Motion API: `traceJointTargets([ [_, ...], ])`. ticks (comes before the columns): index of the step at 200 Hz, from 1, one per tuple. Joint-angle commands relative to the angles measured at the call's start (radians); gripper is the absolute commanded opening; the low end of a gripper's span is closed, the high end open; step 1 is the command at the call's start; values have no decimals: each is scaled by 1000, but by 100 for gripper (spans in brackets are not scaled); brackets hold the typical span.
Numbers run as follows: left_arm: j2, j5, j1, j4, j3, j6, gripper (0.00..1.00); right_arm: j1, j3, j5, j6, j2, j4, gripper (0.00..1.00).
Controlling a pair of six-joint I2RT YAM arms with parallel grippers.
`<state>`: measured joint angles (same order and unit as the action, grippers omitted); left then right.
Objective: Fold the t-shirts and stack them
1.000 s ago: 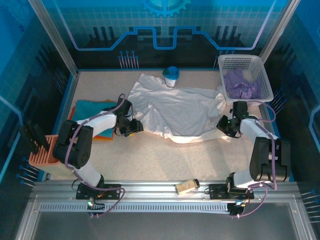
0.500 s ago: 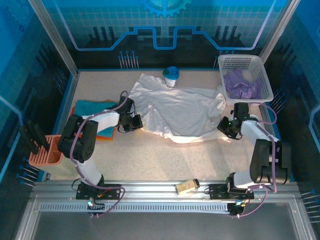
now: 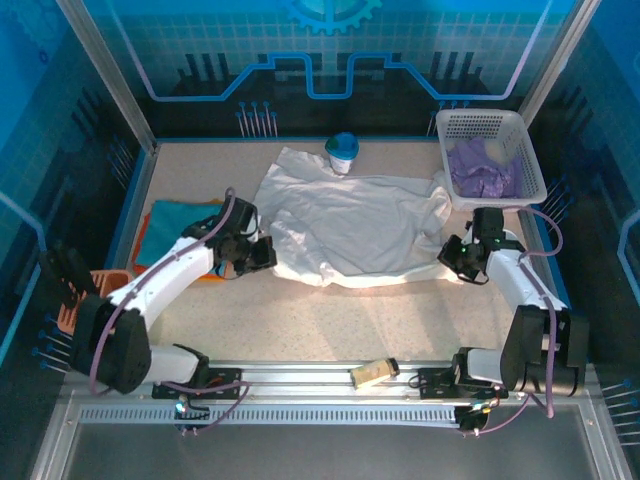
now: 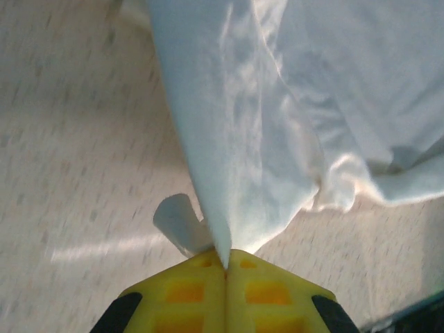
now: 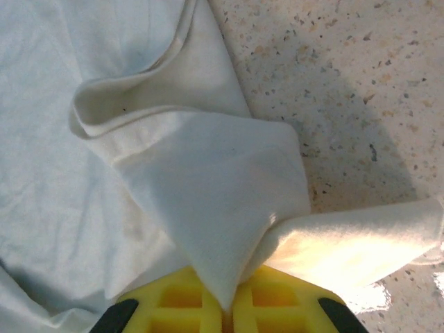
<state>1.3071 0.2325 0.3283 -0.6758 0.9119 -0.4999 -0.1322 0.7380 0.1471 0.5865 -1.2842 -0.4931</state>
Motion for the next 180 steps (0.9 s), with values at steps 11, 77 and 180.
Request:
traceJointTargets([
  [11,-161,-12,25,-266,-50,-70,0,-16,-27,-17,-12,36,-78,10],
  [77,-449,-6,102,-426,-116,-288,0,0,-52,-20,-7,176,-226,12],
  [180,-394,-37,106,-309,-228,-263,0,142,-83,-41,69,174,-160,53],
])
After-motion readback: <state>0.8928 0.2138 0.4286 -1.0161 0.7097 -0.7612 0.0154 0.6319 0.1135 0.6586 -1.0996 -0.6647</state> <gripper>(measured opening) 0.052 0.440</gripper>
